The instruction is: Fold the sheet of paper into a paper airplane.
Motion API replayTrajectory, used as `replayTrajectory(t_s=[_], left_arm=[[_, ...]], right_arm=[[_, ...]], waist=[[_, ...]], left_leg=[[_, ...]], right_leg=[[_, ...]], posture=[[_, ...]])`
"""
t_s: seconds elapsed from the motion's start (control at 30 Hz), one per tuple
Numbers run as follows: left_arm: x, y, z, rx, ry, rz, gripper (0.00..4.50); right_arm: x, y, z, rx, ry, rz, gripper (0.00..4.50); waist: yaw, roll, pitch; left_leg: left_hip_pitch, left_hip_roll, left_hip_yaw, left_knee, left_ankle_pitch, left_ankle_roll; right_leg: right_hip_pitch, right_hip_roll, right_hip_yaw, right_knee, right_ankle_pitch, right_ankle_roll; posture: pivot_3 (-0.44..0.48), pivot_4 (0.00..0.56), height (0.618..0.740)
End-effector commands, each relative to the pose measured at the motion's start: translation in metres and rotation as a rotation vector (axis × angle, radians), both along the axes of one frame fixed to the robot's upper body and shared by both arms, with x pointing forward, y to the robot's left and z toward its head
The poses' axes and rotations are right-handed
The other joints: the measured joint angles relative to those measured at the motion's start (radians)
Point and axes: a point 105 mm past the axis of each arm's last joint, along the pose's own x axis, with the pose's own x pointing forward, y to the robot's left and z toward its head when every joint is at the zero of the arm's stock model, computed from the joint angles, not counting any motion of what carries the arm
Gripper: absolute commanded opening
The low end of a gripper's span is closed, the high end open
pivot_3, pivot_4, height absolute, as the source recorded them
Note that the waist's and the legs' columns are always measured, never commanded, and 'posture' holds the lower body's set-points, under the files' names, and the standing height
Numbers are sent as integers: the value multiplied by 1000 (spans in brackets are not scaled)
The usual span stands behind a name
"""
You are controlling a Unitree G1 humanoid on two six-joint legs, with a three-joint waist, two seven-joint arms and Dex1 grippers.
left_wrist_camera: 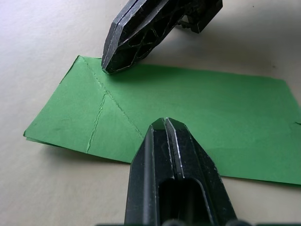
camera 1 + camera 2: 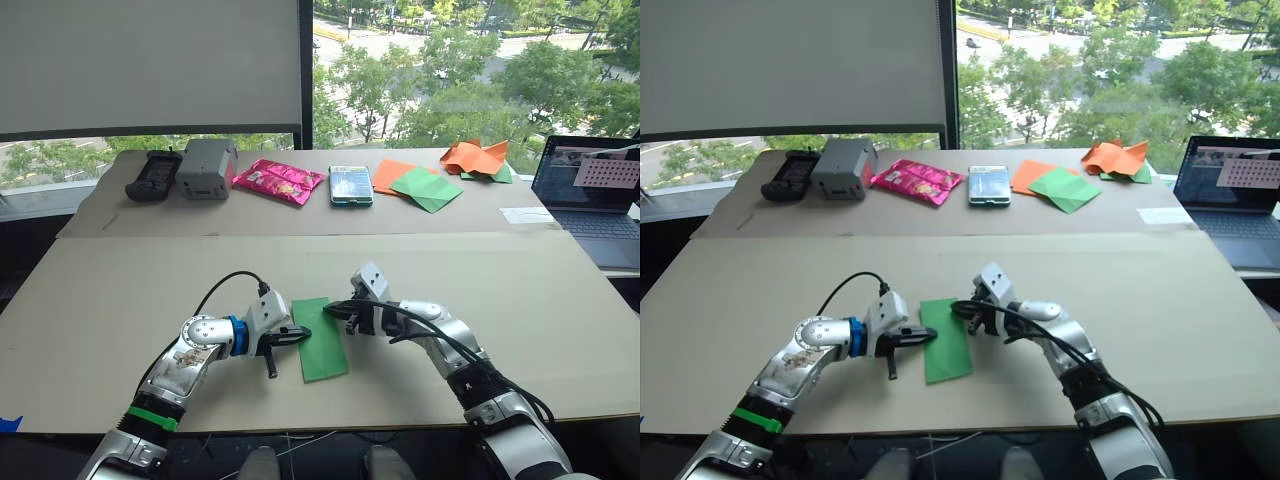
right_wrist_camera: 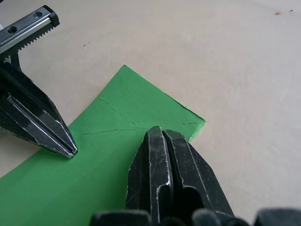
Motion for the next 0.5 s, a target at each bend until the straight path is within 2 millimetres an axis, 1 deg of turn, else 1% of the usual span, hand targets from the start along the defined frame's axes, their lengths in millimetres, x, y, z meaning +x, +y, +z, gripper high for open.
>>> replayTrajectory(t_s=[0.03, 0.3, 0.4, 0.5], left_arm=[[-5, 3, -8, 37, 21, 1, 0], [-5, 4, -8, 40, 15, 8, 0], [-6, 5, -8, 44, 13, 8, 0], [-5, 5, -8, 44, 12, 10, 0]], right_arm=[[8, -3, -6, -34, 10, -20, 43], [16, 0, -6, -26, 8, -25, 43], [14, -1, -7, -25, 8, -16, 43], [7, -3, -10, -20, 13, 2, 43]], waist=[[-1, 1, 0], [-4, 1, -1], [-5, 2, -1], [-4, 3, -2]], left_leg=[[0, 0, 0, 0, 0, 0], [0, 0, 0, 0, 0, 0], [0, 0, -1, 0, 0, 0], [0, 0, -1, 0, 0, 0]], right_leg=[[0, 0, 0, 0, 0, 0], [1, 1, 1, 1, 0, 0], [1, 1, 1, 1, 0, 0], [1, 1, 1, 1, 0, 0]], posture=[[0, 150, 718], [0, 150, 718], [0, 150, 718], [0, 150, 718]])
